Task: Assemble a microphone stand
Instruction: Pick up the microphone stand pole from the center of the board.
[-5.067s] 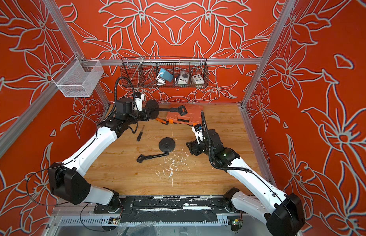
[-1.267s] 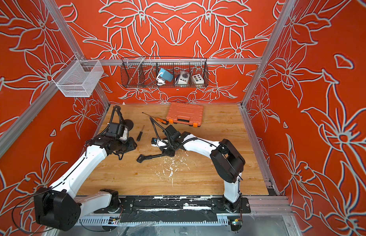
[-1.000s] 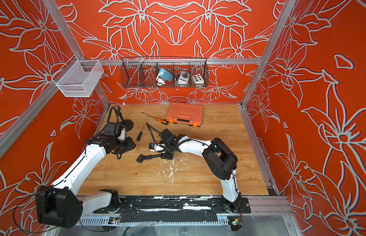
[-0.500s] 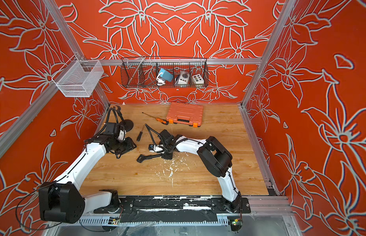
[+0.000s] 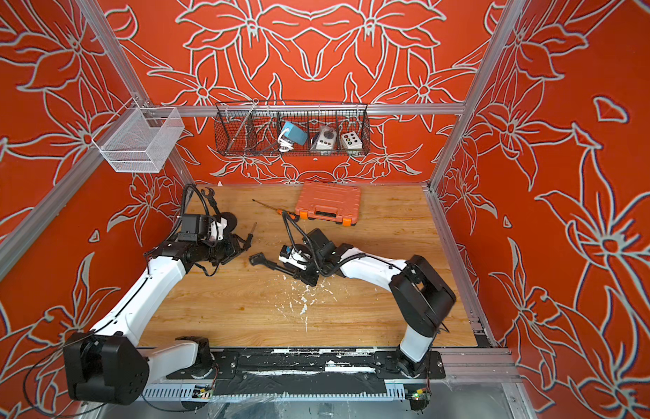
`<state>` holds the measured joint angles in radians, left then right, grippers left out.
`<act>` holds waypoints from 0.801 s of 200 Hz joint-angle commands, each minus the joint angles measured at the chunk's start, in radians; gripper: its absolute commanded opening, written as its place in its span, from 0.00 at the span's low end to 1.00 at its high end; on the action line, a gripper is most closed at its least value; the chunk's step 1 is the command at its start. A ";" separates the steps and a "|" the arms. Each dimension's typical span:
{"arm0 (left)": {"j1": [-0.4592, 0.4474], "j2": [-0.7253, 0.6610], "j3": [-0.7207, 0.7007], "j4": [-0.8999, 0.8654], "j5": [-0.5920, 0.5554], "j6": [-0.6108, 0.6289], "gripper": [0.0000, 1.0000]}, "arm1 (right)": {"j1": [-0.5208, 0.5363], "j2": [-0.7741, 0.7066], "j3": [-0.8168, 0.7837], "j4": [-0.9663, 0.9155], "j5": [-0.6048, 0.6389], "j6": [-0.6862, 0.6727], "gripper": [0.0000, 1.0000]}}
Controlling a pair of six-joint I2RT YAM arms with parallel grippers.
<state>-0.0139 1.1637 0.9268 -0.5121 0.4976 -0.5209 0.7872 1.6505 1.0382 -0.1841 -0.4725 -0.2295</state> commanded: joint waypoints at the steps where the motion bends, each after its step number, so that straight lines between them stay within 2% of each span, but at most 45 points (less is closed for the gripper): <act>1: -0.034 -0.055 -0.038 0.205 0.151 -0.063 0.48 | -0.059 -0.077 -0.059 0.124 -0.065 0.254 0.00; 24: -0.092 -0.079 -0.095 0.411 0.203 -0.117 0.48 | -0.105 -0.172 -0.118 0.191 -0.053 0.404 0.00; 54: -0.144 -0.060 -0.123 0.610 0.212 -0.223 0.49 | -0.120 -0.285 -0.137 0.213 -0.013 0.526 0.00; 100: -0.251 0.010 -0.027 0.651 0.179 -0.311 0.50 | -0.120 -0.385 -0.110 0.189 0.021 0.612 0.00; 133: -0.313 0.028 0.006 0.696 0.173 -0.303 0.53 | -0.120 -0.411 -0.102 0.215 -0.008 0.630 0.00; 160: -0.328 0.032 0.021 0.688 0.158 -0.299 0.54 | -0.120 -0.428 -0.109 0.267 -0.039 0.670 0.00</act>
<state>-0.3286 1.1889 0.9199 0.1352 0.6670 -0.8131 0.6643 1.2556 0.9039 0.0010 -0.4774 0.3794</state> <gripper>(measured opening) 0.534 0.174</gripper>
